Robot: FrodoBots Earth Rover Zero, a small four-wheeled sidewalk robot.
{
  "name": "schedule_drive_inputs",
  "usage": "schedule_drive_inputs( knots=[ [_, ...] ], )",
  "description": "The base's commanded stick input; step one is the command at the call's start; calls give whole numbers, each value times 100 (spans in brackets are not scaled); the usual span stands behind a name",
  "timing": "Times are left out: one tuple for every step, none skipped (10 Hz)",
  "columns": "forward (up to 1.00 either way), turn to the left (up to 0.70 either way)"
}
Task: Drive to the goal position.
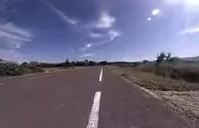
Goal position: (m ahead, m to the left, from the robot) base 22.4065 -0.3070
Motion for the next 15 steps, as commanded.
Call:
schedule_drive_inputs(
  knots=[
    [100,0],
    [100,0],
    [100,0],
    [100,0],
    [100,0],
    [100,0],
    [100,0],
    [100,0],
    [100,0],
    [100,0],
    [100,0],
    [100,0],
    [100,0],
    [100,0],
    [100,0]
  ],
)
